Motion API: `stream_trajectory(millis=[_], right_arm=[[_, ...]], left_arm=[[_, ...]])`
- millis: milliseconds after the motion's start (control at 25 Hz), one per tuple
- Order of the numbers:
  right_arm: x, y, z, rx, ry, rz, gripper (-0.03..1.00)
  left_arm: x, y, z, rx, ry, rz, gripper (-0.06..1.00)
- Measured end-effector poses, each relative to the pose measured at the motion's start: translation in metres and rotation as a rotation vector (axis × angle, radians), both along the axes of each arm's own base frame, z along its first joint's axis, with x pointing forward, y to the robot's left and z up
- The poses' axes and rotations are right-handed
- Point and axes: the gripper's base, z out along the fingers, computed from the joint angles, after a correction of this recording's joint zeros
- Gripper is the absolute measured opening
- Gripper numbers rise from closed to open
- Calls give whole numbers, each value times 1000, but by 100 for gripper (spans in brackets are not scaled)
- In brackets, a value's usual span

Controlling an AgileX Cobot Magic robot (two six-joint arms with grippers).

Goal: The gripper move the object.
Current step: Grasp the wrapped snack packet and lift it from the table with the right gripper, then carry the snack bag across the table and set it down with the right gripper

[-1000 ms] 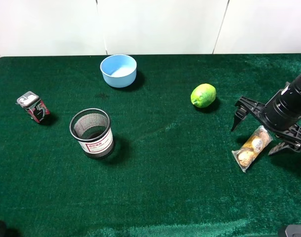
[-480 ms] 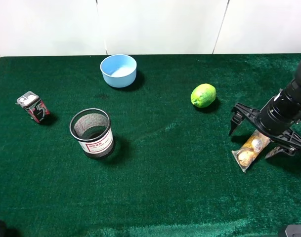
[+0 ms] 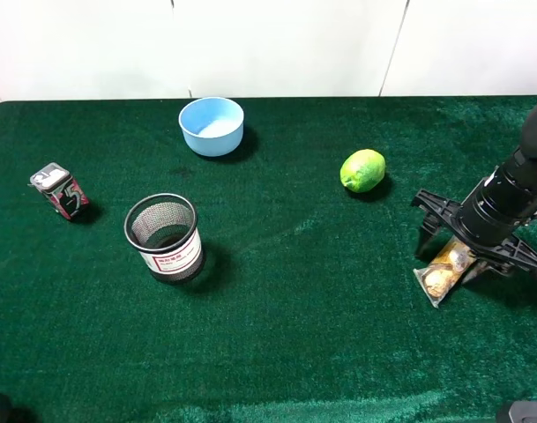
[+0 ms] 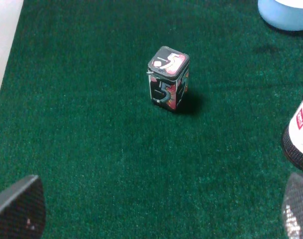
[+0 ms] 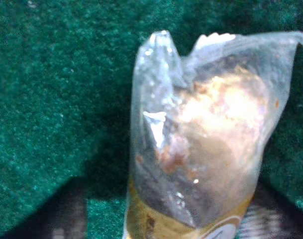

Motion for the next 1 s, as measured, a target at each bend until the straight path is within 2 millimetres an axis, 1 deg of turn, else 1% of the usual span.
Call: stream_trajectory(millis=[40,240,280,320,720,1000], right_arm=[[0,0,0,0,0,0,37],[0,0,0,2,2,-18,20],[0,0,0,2,2,-24,15],[0,0,0,4,3,-31,13],[0,0,1,6,3,-38,13],[-3,1,15,16,-16,-34,13]], left_arm=[[0,0,0,0,0,0,96],[0,0,0,0,0,0,96],[0,0,0,0,0,0,96],[0,0,0,0,0,0,96],[0,0,0,0,0,0,96],[0,0,0,0,0,0,96]])
